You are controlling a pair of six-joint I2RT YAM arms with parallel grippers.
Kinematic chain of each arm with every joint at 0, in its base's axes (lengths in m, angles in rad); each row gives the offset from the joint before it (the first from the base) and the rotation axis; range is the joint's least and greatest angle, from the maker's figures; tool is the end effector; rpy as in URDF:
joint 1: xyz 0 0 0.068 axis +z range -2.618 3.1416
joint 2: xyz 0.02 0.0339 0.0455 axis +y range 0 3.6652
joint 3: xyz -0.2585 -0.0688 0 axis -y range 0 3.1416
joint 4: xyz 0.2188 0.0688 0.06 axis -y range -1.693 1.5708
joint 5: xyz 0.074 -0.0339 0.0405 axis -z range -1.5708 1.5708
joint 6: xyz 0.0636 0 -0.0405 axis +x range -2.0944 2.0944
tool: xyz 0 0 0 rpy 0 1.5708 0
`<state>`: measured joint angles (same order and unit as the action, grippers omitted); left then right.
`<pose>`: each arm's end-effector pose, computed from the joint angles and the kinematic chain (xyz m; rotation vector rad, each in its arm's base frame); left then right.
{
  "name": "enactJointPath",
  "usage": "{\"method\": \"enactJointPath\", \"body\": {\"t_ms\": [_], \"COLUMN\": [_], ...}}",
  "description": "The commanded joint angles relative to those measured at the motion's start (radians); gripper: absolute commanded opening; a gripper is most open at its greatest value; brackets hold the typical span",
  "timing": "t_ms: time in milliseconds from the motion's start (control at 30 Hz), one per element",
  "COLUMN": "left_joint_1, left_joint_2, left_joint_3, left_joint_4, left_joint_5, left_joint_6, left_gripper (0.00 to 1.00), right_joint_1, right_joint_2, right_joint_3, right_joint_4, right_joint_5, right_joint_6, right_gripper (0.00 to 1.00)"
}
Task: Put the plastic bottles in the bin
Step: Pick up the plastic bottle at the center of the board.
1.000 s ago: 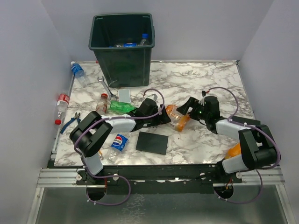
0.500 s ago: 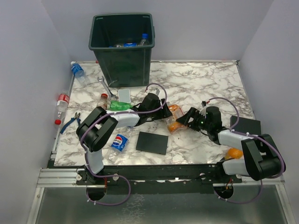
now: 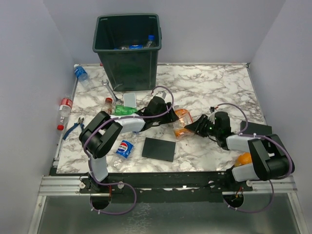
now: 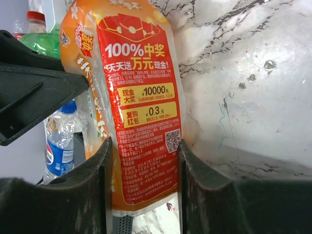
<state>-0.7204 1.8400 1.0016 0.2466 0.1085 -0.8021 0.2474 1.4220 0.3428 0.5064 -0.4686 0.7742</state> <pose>0.2912 -0.2648 0.1636 -0.0278 2.3321 -0.9484 0.2332 0.0885 0.1337 0.3046 2.2585 1.0727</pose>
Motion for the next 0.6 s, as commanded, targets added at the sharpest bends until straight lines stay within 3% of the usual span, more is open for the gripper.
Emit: {"method": "enactJointPath", "body": {"t_ms": [0,267,567], "left_joint_1": [-0.008,0.018,0.073], "left_joint_2": [-0.043,-0.289,-0.644], "left_joint_3": [-0.026,-0.026,-0.037], "left_joint_4": [-0.018,-0.085,-0.064], "left_joint_5": [0.015,-0.024,-0.172], "left_joint_6": [0.027,0.040,0.097], "left_gripper": [0.63,0.98,0.99], "right_joint_1": [0.020,0.025,0.038], "right_joint_2": [-0.080,-0.457,-0.829], "right_joint_3": [-0.024,0.001,0.040], "right_joint_4": [0.001,-0.169,-0.296], "right_joint_5": [-0.058,0.022,0.078], "right_joint_6": [-0.026,-0.169,-0.309], "right_gripper": [0.31,0.25,0.23]}}
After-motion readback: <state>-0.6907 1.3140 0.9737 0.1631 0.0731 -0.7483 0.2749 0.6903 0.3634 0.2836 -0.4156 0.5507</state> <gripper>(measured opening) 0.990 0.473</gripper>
